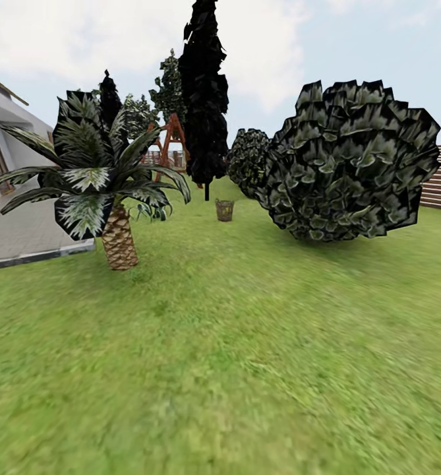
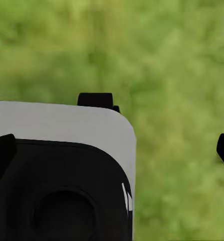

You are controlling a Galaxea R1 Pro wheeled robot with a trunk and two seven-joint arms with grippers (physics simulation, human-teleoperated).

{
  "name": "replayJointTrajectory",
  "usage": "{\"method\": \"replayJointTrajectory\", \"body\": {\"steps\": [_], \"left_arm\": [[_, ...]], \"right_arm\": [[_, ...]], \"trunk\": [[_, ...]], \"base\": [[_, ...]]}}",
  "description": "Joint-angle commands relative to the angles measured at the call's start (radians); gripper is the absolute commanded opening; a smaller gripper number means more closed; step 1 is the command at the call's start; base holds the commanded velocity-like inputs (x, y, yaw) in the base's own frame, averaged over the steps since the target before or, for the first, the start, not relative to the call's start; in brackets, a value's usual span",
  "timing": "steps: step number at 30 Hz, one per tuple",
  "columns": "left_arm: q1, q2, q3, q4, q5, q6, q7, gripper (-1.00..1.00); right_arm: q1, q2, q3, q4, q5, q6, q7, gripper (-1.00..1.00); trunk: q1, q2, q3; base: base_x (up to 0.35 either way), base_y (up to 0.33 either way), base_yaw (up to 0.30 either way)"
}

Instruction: Take the three Easter eggs out of the wicker basket on the lawn in the garden, then place them on the lawn next to a single tree (choose any tree) so that all three eggs are next to the same tree and none are left in the basket.

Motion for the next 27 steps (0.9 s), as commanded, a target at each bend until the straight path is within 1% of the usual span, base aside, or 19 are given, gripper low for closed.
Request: {"method": "replayJointTrajectory", "body": {"steps": [1, 8, 27], "left_arm": [[0.000, 0.000, 0.003, -0.002, 0.003, 0.001, 0.000, 1.00], [0.000, 0.000, 0.003, -0.002, 0.003, 0.001, 0.001, 1.00], [0.000, 0.000, 0.003, -0.002, 0.003, 0.001, 0.001, 1.00]], "right_arm": [[0.000, 0.000, 0.000, 0.001, 0.000, -0.003, 0.001, 1.00], [0.000, 0.000, 0.000, 0.001, 0.000, -0.003, 0.001, 1.00], [0.000, 0.000, 0.000, 0.000, 0.000, -0.003, 0.001, 1.00]], "trunk": [[0.001, 0.000, -0.001], [0.001, 0.000, -0.001], [0.001, 0.000, -0.001]], "base": [[0.325, 0.000, 0.028], [0.324, -0.058, 0.009], [0.315, -0.133, 0.000]]}}
